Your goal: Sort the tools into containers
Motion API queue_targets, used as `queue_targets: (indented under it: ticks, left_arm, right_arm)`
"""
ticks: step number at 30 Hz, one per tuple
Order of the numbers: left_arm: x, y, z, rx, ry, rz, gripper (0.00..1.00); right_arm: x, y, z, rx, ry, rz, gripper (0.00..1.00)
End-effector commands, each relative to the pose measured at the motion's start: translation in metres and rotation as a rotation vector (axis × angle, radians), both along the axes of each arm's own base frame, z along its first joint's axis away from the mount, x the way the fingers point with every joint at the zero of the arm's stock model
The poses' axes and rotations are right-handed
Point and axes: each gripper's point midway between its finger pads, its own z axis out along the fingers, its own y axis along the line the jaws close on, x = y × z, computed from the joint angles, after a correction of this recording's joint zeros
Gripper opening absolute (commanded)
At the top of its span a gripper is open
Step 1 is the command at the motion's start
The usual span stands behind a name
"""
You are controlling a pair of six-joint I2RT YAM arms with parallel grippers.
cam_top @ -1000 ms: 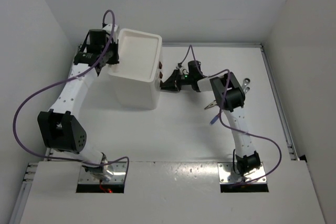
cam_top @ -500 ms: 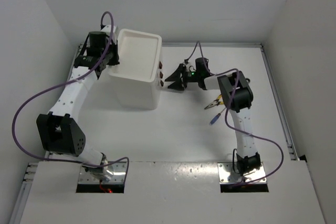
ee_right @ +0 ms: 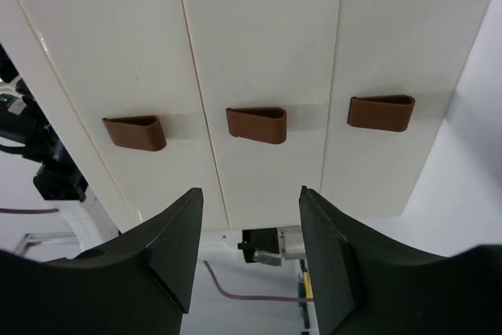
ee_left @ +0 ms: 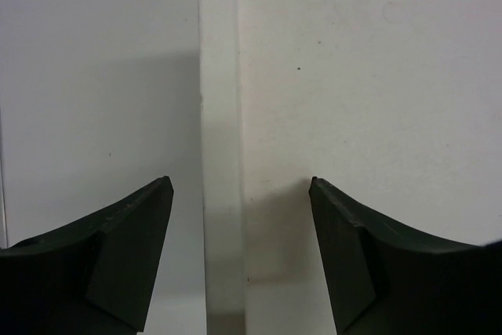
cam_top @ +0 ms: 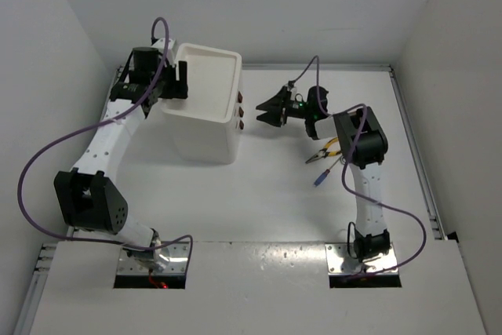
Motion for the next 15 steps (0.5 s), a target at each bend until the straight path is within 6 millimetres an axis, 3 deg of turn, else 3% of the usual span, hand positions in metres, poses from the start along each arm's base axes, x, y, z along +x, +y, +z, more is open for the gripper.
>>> queue_targets:
  ticks: [1, 3, 9, 15]
  left_arm:
    - [-0.022, 0.000, -0.029, 0.002, 0.149, -0.023, 0.77]
    - [-0.022, 0.000, -0.029, 0.002, 0.149, -0.023, 0.75]
    - [-0.017, -0.003, -0.029, -0.004, 0.149, -0.030, 0.52]
    - [-0.020, -0.006, -0.036, -0.007, 0.177, -0.053, 0.26]
  right_arm:
    - [0.002, 0.019, 0.023, 0.103, -0.043, 0.001, 0.53]
    - [0.005, 0.025, 0.030, 0.137, -0.045, 0.002, 0.51]
    - [0.007, 0.050, 0.020, 0.157, -0.035, 0.033, 0.50]
    - [0.015, 0.052, 0.012, 0.172, -0.042, 0.036, 0.49]
